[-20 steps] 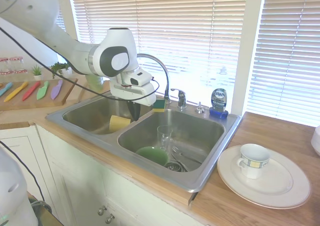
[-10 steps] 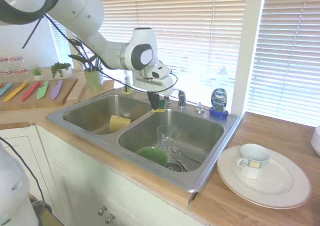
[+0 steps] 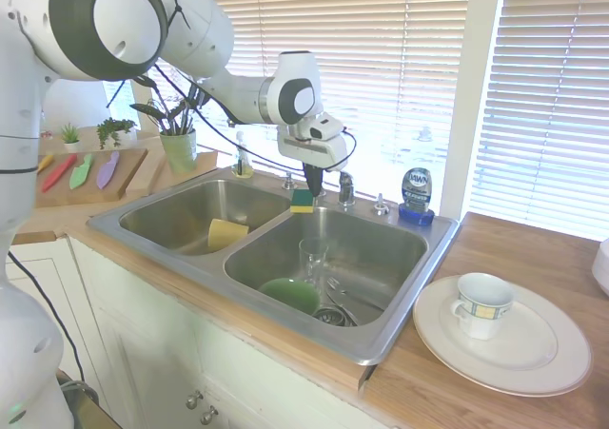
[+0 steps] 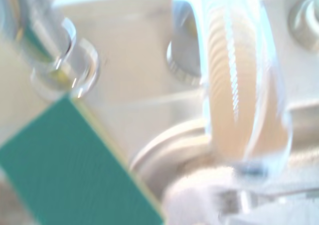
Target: Turn on the faucet
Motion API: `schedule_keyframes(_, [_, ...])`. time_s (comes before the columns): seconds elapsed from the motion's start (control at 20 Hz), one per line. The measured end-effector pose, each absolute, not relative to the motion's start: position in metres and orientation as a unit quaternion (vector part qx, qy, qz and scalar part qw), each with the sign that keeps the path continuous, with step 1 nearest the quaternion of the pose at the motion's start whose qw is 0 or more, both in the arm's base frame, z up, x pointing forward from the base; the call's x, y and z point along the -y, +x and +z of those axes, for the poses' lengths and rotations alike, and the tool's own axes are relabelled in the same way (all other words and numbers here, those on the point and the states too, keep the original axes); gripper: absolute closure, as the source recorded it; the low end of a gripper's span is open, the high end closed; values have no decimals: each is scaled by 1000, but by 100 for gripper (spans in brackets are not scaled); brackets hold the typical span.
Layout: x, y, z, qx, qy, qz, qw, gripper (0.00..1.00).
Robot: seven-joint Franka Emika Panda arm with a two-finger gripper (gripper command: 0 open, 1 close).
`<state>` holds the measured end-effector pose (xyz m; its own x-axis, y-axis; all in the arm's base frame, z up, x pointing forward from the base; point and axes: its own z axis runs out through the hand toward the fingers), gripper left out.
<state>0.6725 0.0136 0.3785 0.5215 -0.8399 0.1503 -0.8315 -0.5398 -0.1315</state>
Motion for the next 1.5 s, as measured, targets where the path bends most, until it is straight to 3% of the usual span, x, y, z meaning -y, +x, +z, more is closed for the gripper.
schedule_keyframes(0.7, [-18,685,393,-499,-850,-164,43,100])
schedule_keyframes(1.15, [-18,670,411,-506,-828,-234,66,100])
schedule_keyframes(1.5, [-14,659,422,-504,-822,-254,75,100])
